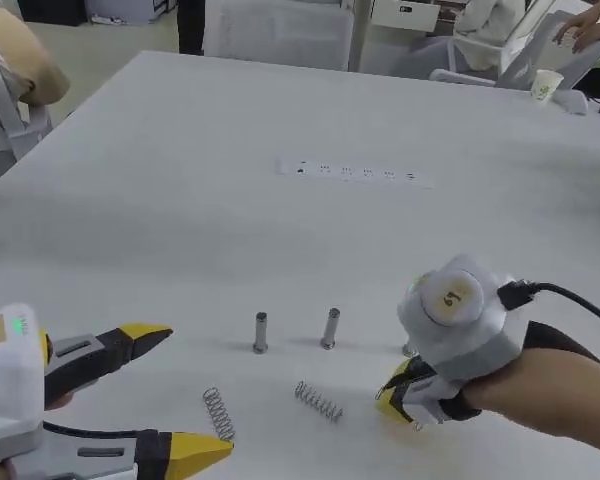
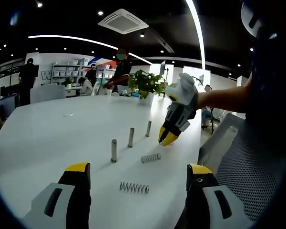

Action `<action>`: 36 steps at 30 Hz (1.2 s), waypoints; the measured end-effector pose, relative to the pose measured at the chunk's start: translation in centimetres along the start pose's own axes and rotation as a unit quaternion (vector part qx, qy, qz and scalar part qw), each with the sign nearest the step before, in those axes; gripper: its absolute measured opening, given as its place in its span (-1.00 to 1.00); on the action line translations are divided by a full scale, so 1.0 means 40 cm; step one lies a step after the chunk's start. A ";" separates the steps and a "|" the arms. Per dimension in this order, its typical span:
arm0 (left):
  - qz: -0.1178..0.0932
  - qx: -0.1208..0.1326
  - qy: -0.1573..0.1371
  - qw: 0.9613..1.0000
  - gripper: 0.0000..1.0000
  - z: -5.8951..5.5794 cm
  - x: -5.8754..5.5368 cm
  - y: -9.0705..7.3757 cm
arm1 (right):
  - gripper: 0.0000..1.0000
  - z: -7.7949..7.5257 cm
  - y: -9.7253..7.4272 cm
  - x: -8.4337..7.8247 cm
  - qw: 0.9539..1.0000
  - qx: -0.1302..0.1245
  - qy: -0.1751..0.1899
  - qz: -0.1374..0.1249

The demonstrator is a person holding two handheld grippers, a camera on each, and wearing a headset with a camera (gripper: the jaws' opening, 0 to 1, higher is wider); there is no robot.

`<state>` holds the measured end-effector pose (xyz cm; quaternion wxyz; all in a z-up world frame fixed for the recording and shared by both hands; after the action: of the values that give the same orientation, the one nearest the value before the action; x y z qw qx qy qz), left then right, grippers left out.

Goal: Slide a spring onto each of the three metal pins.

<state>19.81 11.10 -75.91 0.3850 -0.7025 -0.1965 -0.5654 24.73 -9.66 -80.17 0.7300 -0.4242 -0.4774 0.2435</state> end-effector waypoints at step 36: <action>-0.055 -0.083 0.009 0.995 0.33 -0.047 0.159 0.030 | -0.84 0.112 -0.223 0.277 0.960 0.032 -0.016 -0.277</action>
<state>21.27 7.88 -70.15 0.2958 -0.7149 -0.1835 -0.6064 24.97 -4.14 -66.32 0.7742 -0.2481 -0.5798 0.0536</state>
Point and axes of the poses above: the centre of the closed fingertips' face, and the gripper's own axes: y roughly forward along the fingers, z roughly to its left, x roughly out of its top, the point moved 4 cm from there along -y, roughly backward along the fingers, and after that the axes turned 12 degrees about x, right-handed, at the moved point
